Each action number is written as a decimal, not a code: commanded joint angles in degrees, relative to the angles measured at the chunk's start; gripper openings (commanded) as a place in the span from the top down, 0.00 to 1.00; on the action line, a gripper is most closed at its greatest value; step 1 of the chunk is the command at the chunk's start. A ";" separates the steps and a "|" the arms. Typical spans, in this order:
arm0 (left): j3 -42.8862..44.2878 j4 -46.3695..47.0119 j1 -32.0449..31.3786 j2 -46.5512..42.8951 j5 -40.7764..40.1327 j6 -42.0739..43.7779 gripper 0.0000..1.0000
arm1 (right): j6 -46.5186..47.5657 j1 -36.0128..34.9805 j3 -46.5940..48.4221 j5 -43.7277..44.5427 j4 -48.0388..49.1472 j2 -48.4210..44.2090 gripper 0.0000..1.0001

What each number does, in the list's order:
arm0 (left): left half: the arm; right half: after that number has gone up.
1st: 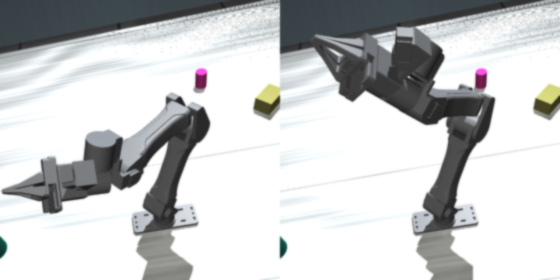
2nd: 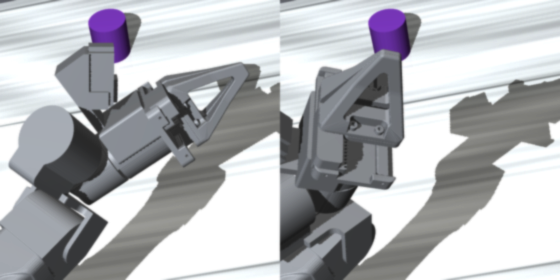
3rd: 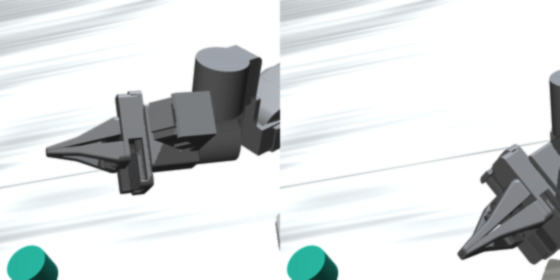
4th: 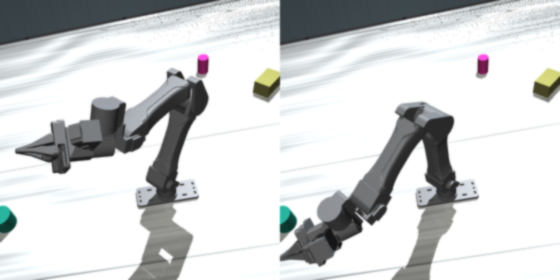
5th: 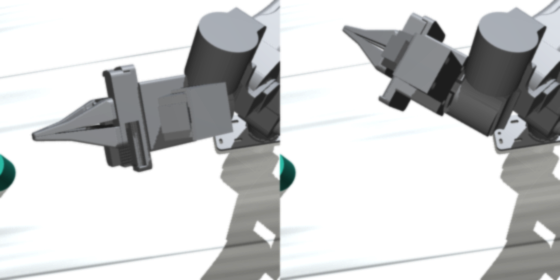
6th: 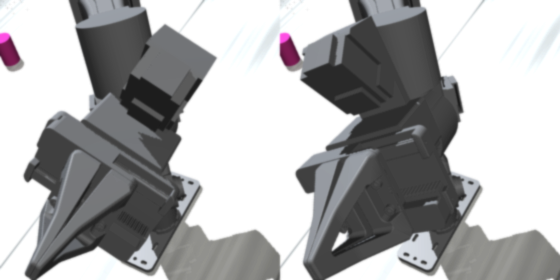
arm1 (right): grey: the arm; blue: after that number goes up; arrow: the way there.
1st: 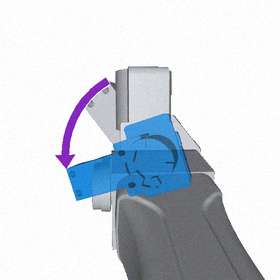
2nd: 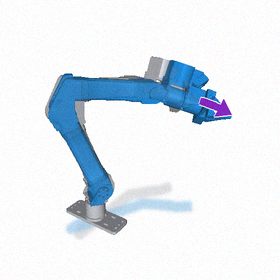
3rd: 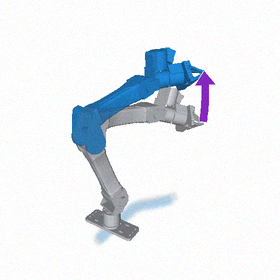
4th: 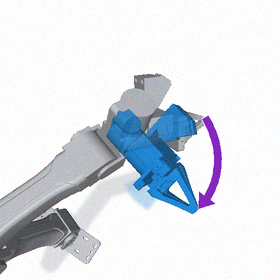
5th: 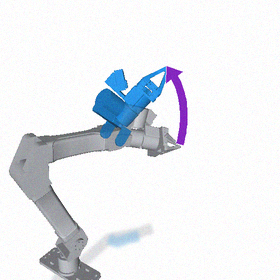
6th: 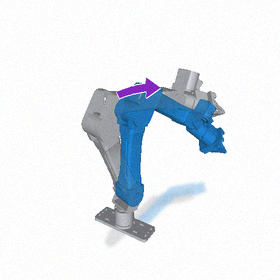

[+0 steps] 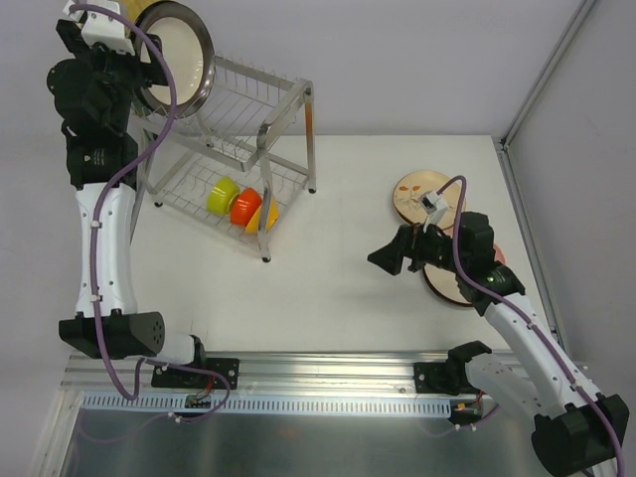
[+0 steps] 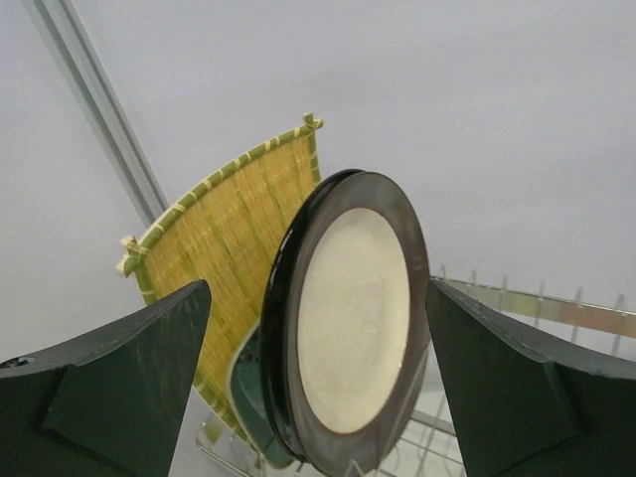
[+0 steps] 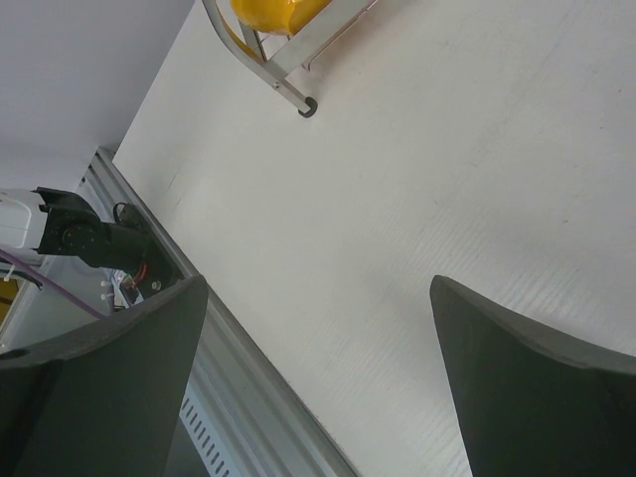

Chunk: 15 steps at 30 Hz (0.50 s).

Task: Load the plates into the dish rack
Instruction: Insert the plate into the dish rack

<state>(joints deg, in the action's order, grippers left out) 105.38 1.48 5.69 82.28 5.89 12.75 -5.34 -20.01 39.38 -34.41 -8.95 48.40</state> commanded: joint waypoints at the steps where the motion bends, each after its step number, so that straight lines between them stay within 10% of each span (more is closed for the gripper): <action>1: -2.02 2.40 0.11 -5.89 3.95 -6.77 0.09 | 0.16 -0.03 3.69 2.24 -0.36 -2.25 0.00; 15: -30.57 -3.93 0.11 -33.99 10.28 -26.89 0.01 | -1.95 0.06 5.71 24.99 -12.13 -7.88 0.00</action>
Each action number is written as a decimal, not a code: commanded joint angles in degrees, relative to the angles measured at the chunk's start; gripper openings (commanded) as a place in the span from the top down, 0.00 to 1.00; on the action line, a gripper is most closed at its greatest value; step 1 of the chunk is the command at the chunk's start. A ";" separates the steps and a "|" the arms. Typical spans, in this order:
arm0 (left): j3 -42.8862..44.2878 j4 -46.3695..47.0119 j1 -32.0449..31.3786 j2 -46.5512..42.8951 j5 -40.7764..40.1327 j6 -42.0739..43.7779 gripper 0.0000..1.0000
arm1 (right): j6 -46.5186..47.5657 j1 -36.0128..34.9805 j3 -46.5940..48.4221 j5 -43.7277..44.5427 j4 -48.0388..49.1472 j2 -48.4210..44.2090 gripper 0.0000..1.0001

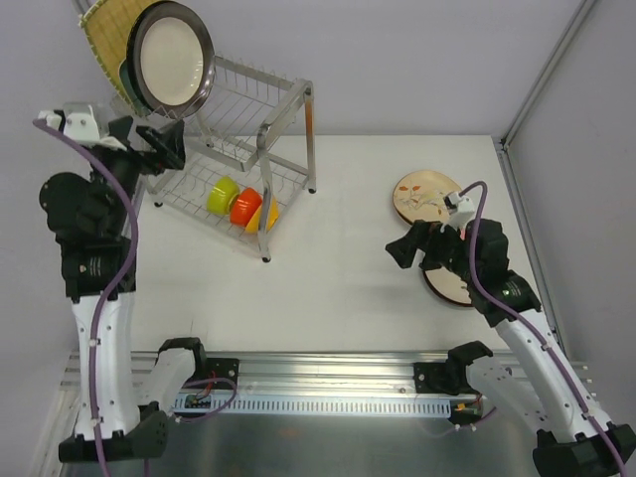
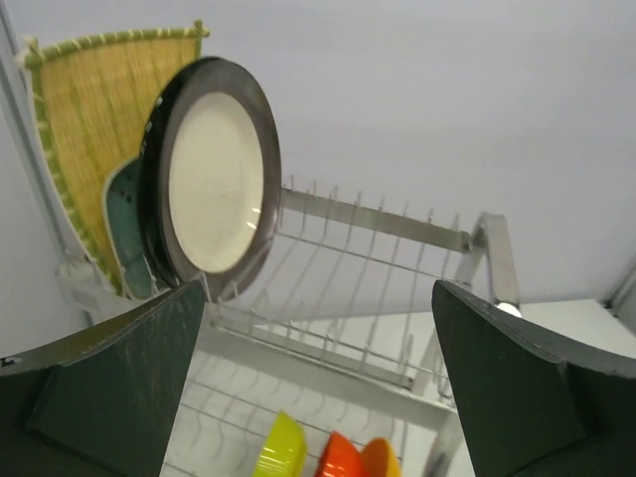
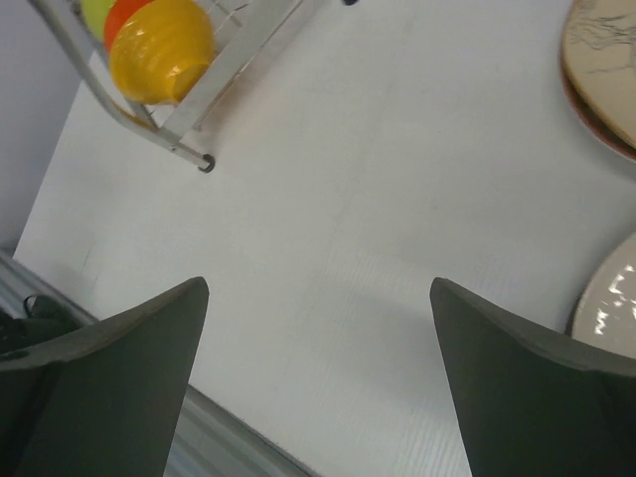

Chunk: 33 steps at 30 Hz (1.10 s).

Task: Load the plates into the dish rack
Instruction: Insert the plate into the dish rack, then grab a plate with the right arm

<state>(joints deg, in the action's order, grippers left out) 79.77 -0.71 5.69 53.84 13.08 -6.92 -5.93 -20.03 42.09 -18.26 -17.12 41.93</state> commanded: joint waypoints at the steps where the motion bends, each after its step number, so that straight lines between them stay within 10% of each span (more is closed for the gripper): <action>1: -8.63 -2.53 0.19 -7.25 3.61 -8.36 0.01 | -1.97 0.08 3.35 13.29 -6.49 -1.59 0.00; 14: -34.58 -22.39 -3.05 -36.42 9.07 -11.99 0.01 | -10.76 6.31 -1.74 30.65 -14.78 -0.01 0.00; 33: -48.39 -25.83 -13.07 -43.48 5.20 -8.64 0.01 | -20.52 33.82 -8.42 41.82 -9.52 4.73 0.01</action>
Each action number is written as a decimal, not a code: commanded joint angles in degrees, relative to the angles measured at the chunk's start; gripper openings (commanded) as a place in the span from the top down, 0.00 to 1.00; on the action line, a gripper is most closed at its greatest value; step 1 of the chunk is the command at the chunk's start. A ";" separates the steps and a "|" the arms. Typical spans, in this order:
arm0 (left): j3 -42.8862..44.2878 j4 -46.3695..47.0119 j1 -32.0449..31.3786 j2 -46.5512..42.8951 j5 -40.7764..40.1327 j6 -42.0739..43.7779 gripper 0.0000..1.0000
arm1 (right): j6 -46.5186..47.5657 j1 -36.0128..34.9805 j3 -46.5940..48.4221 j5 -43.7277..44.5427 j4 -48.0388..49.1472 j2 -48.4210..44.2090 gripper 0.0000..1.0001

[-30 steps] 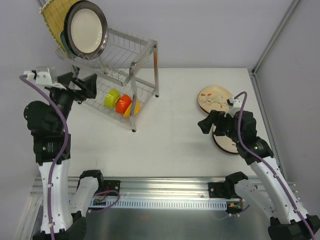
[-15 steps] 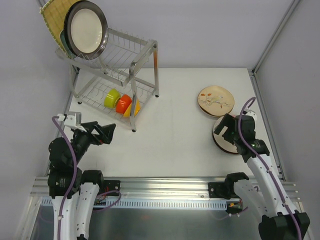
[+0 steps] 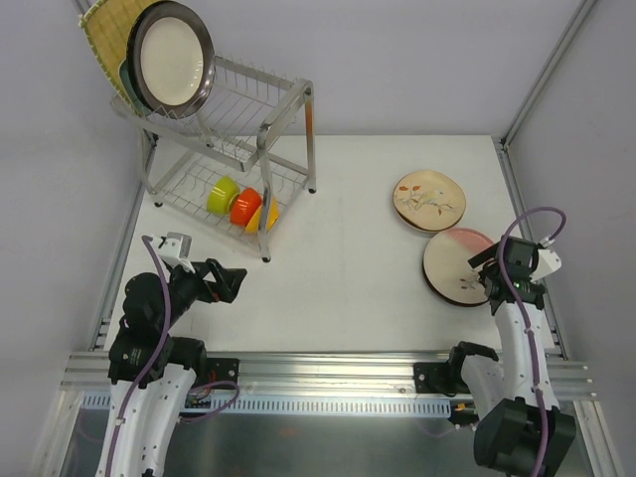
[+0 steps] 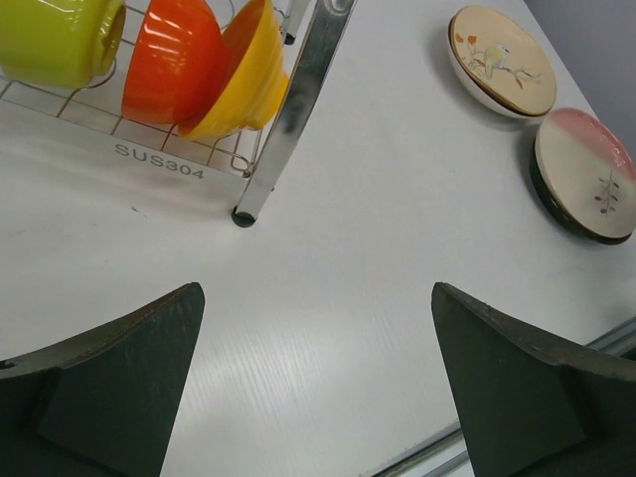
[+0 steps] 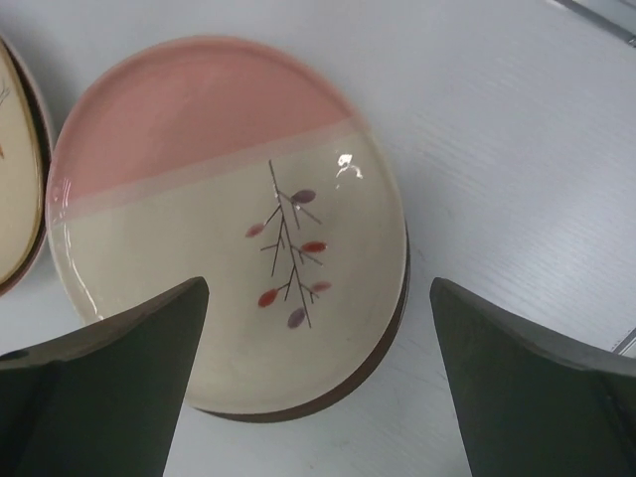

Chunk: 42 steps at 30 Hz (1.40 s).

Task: Load the plates into the dish rack
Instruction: Grab a plate with the right arm

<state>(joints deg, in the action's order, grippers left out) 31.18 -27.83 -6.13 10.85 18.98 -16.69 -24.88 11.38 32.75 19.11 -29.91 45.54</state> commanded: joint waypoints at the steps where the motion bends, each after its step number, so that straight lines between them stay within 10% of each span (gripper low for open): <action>1: 0.20 1.38 -1.51 -0.22 -0.96 1.39 0.01 | -1.31 3.21 0.91 4.09 4.32 1.65 0.00; 26: 0.64 0.85 -2.92 0.05 -3.78 2.54 0.01 | 7.13 15.61 -0.32 -27.19 20.59 23.98 0.03; 42: 0.73 0.85 -2.92 1.10 -3.43 2.63 0.01 | 1.69 -3.70 -5.42 -27.91 21.12 21.79 0.05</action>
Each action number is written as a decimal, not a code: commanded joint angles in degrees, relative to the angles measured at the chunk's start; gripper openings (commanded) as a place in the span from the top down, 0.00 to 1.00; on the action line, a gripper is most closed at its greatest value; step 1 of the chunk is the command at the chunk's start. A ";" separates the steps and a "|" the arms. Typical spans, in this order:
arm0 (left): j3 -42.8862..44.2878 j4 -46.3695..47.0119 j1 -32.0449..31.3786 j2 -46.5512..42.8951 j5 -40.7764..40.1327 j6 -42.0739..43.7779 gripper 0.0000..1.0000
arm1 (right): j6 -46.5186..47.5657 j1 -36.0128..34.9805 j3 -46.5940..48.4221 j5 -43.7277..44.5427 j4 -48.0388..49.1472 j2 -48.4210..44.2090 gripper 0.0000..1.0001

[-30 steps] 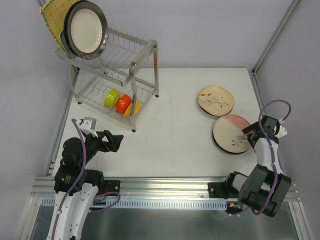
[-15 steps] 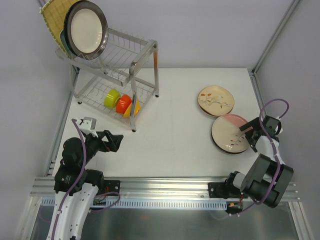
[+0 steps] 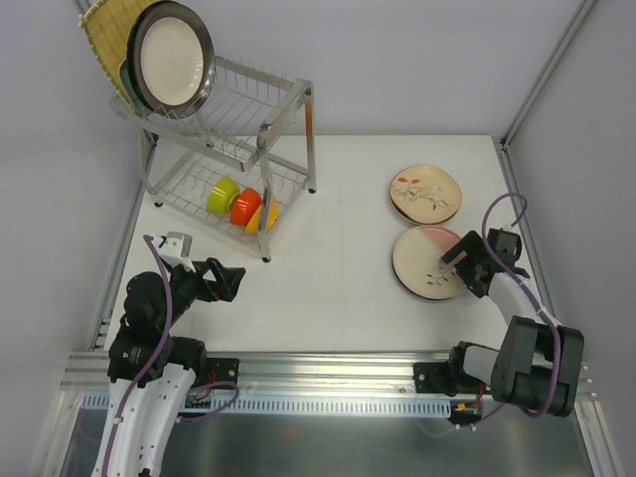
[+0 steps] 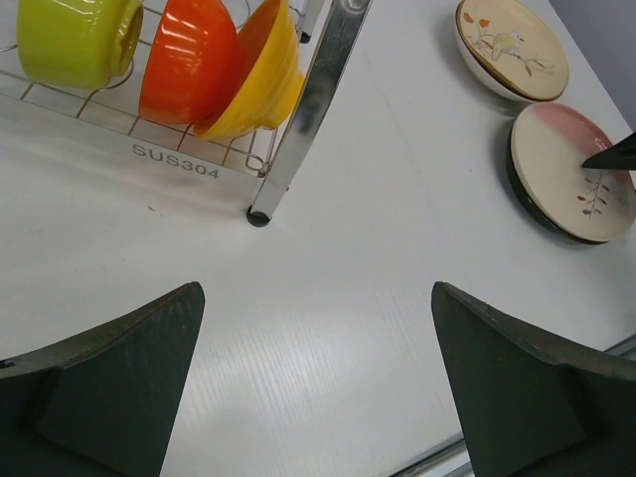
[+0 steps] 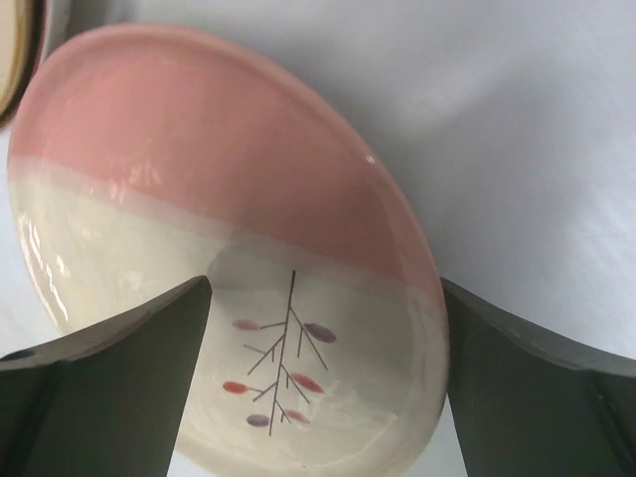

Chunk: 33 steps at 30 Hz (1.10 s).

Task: Load the plates into the dish rack
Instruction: Grab a plate with the right arm

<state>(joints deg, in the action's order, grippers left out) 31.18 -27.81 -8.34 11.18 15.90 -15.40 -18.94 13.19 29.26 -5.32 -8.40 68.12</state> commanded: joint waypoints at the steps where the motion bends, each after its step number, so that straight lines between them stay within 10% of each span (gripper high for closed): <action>1: 0.73 0.92 -0.71 0.95 -0.43 1.34 0.01 | -5.22 -7.20 -2.62 -3.29 0.05 -0.97 0.06; 14: 0.81 0.74 -0.63 1.65 -0.43 1.42 0.01 | -19.38 -35.76 -1.84 4.62 4.45 -1.85 0.05; 33: 0.64 0.83 -0.01 -0.46 -1.66 1.16 0.01 | -16.49 -27.61 -4.56 13.67 -1.61 -11.86 0.14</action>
<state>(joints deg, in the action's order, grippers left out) 31.18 -28.03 -8.29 10.11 14.66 -15.40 -36.86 -16.25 24.45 5.91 -8.27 58.24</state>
